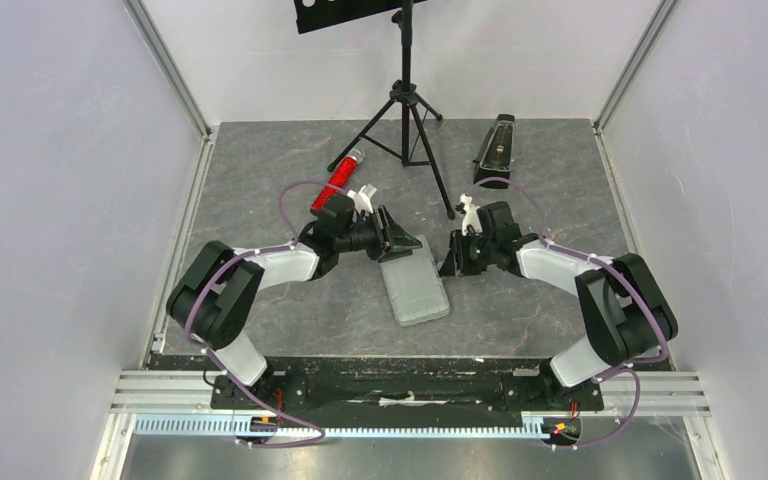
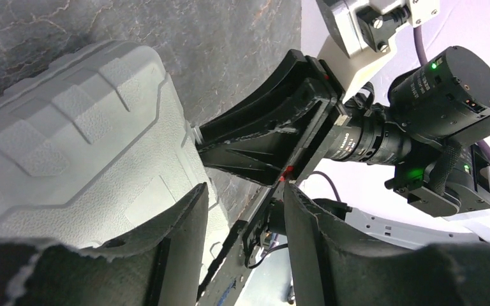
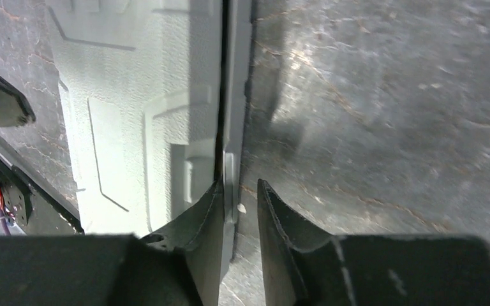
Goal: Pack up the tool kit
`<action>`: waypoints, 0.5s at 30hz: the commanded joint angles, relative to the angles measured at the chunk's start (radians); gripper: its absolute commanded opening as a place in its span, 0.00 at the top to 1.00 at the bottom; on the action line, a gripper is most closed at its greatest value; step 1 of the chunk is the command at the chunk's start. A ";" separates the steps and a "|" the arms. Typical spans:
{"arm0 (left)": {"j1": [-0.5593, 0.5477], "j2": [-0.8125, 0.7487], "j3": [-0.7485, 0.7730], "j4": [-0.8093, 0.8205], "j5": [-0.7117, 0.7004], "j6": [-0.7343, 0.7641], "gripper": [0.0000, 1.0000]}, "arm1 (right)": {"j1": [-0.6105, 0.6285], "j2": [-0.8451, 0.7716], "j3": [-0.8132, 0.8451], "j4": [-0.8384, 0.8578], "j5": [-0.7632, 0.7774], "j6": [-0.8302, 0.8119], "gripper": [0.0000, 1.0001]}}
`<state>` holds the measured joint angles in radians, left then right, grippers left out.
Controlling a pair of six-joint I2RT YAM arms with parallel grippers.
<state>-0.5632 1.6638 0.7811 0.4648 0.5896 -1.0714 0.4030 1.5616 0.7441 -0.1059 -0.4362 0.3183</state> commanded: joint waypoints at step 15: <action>-0.134 0.016 0.451 -0.932 -0.182 0.592 0.63 | -0.136 -0.210 -0.158 0.184 0.052 0.028 0.73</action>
<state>-0.6399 1.6154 1.1408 -0.1913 0.4706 -0.6811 0.2760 1.3251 0.6090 -0.0109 -0.3885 0.3416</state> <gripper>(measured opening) 0.397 0.317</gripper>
